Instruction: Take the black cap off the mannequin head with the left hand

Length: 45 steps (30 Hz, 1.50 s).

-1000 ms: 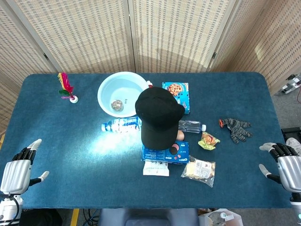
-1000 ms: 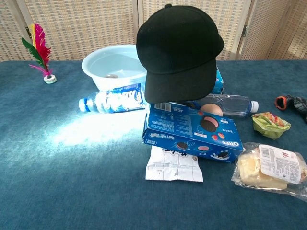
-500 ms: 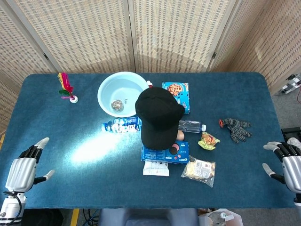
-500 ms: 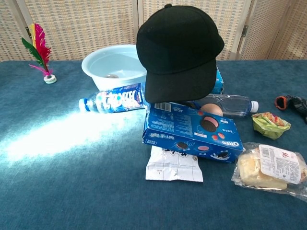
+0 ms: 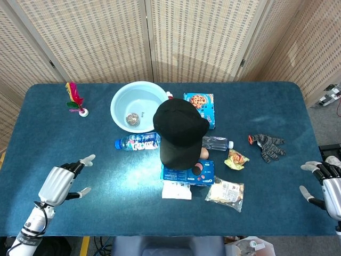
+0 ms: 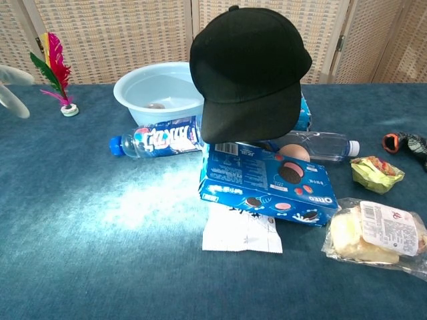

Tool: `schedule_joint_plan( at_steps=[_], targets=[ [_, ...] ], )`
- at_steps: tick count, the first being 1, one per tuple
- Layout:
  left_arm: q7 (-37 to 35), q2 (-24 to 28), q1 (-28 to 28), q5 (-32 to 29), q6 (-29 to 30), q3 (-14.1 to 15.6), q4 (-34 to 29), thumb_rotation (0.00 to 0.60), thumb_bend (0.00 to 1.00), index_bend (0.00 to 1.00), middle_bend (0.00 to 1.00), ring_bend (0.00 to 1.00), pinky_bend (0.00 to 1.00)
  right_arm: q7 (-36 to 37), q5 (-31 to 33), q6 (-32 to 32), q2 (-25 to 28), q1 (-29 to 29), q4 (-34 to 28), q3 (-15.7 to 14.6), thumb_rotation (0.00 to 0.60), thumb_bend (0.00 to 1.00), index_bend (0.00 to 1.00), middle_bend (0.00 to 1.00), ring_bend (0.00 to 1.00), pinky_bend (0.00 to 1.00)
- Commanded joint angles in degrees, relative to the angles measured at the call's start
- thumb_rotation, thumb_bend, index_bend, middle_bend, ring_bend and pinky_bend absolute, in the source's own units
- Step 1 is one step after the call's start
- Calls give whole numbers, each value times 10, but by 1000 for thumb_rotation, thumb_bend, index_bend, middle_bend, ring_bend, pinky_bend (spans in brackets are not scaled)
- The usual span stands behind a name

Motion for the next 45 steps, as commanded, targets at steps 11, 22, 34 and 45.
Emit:
schedule_joint_plan(
  at_steps=[11, 22, 34, 45],
  targets=[
    [-87, -137, -109, 68, -12, -22, 148, 600, 112, 349, 861, 918, 1000, -7, -1, 1, 2, -3, -6, -2, 600, 261, 366, 314, 247, 305],
    [-66, -241, -159, 41, -15, -46, 229, 600, 112, 386, 921, 962, 1000, -8, 1, 1, 1, -6, -6, -3, 600, 261, 366, 314, 247, 305],
    [-76, -309, -204, 20, -28, -50, 303, 600, 112, 392, 926, 964, 1000, -10, 8, -1, 2, -10, -6, -3, 600, 261, 366, 314, 247, 305],
    [-82, -359, -233, -11, -38, -58, 356, 600, 112, 422, 946, 981, 1000, -8, 14, -3, 3, -12, -3, -2, 600, 261, 366, 314, 247, 305]
  ],
)
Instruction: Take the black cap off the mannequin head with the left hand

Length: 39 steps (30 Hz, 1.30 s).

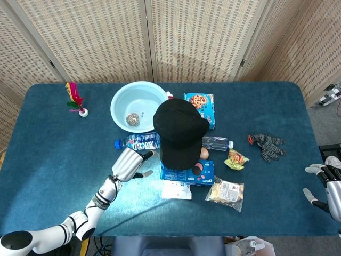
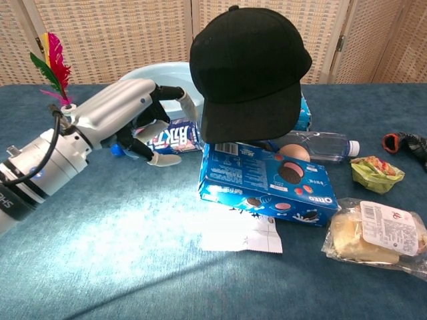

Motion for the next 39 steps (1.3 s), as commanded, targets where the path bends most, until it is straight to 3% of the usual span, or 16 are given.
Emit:
schedule_joint_plan(
  at_steps=[1, 11, 39],
  targets=[
    [-3, -10, -7, -8, -2, -2, 9, 600, 112, 433, 949, 986, 1000, 1, 1, 0, 0, 0, 1, 0, 600, 261, 366, 314, 247, 305],
    [4, -30, -22, -31, -7, -9, 16, 600, 112, 510, 966, 1000, 1000, 6, 4, -1, -1, -3, 6, 0, 600, 261, 366, 314, 247, 305],
    [33, -72, -57, -92, -30, -39, 5, 600, 113, 521, 976, 1000, 1000, 12, 6, 3, 1, -11, 11, -1, 600, 261, 366, 314, 247, 305]
  ],
)
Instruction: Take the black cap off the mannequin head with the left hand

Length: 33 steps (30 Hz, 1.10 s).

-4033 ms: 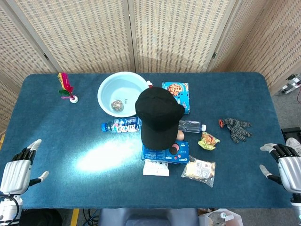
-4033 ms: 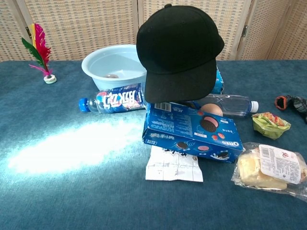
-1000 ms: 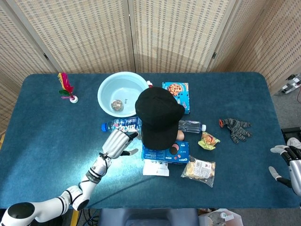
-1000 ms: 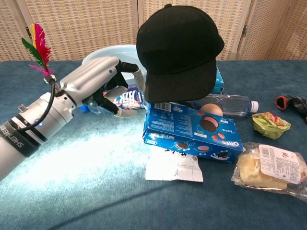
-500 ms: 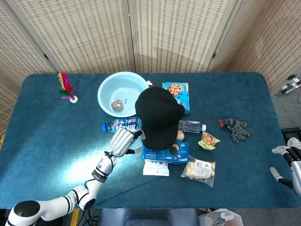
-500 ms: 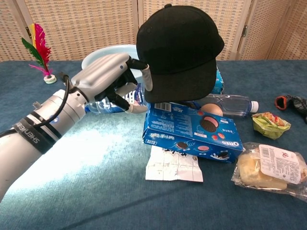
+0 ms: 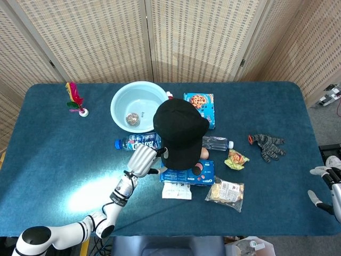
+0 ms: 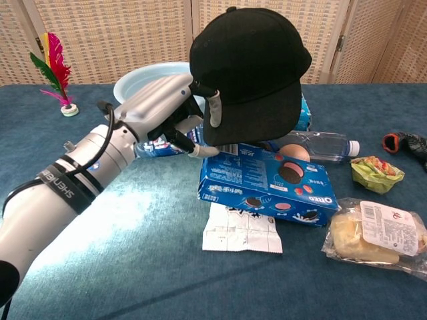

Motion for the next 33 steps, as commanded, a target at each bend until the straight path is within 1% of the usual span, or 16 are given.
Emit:
schedule_joint_plan(
  at_steps=[1, 7, 14, 25, 33],
  targets=[
    [1, -4, -2, -7, -3, -4, 0, 600, 112, 521, 976, 1000, 1000, 0, 0, 0, 0, 0, 0, 0, 600, 261, 366, 314, 247, 305],
    [5, -10, -5, -19, -4, -10, 2, 600, 112, 520, 976, 1000, 1000, 0, 0, -1, 0, 0, 0, 0, 600, 261, 366, 314, 247, 305],
    [12, -11, -5, -29, -3, -15, -10, 600, 112, 503, 976, 1000, 1000, 0, -1, 0, 1, 0, -1, 1, 600, 261, 366, 314, 247, 305],
    [7, -5, -2, -71, -4, -49, -28, 600, 112, 472, 974, 1000, 1000, 1, -2, 0, 0, 0, 0, 2, 600, 261, 366, 314, 247, 305],
    [2, 1, 1, -83, 2, -58, -23, 600, 112, 456, 957, 1000, 1000, -1, -3, 0, 0, 0, -2, 2, 600, 261, 366, 314, 247, 305]
  ],
)
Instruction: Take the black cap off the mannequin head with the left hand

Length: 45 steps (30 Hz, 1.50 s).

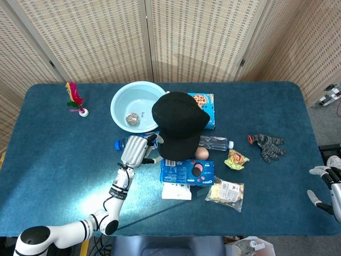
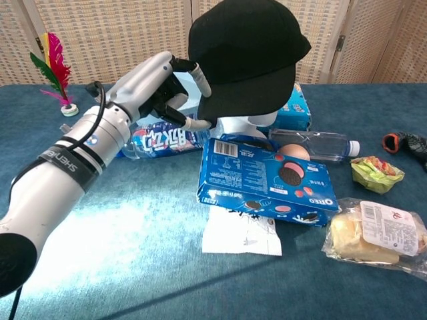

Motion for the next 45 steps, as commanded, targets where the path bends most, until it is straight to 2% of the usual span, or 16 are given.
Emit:
schedule_joint_plan(
  at_steps=[1, 13, 24, 40, 45],
  targets=[
    [-5, 2, 2, -3, 3, -2, 5, 600, 112, 453, 951, 1000, 1000, -1, 0, 0, 0, 0, -1, 0, 600, 261, 366, 314, 247, 305],
    [-31, 1, 8, -24, 14, -17, 20, 600, 201, 449, 934, 1000, 1000, -5, -2, -2, 0, 3, -4, 1, 600, 261, 366, 314, 247, 305],
    [-70, -4, 8, -34, 23, -29, 32, 600, 212, 468, 934, 1000, 1000, -9, -1, -4, 1, 4, -8, 1, 600, 261, 366, 314, 247, 305],
    [-138, 1, 2, 31, 51, 13, 52, 600, 212, 568, 937, 1000, 1000, -15, 0, -9, 1, 6, -13, 1, 600, 262, 366, 314, 247, 305],
    [-154, -1, -3, 39, 55, 17, 65, 600, 212, 607, 941, 1000, 1000, -17, 1, -9, 1, 6, -14, 1, 600, 261, 366, 314, 247, 305]
  ],
)
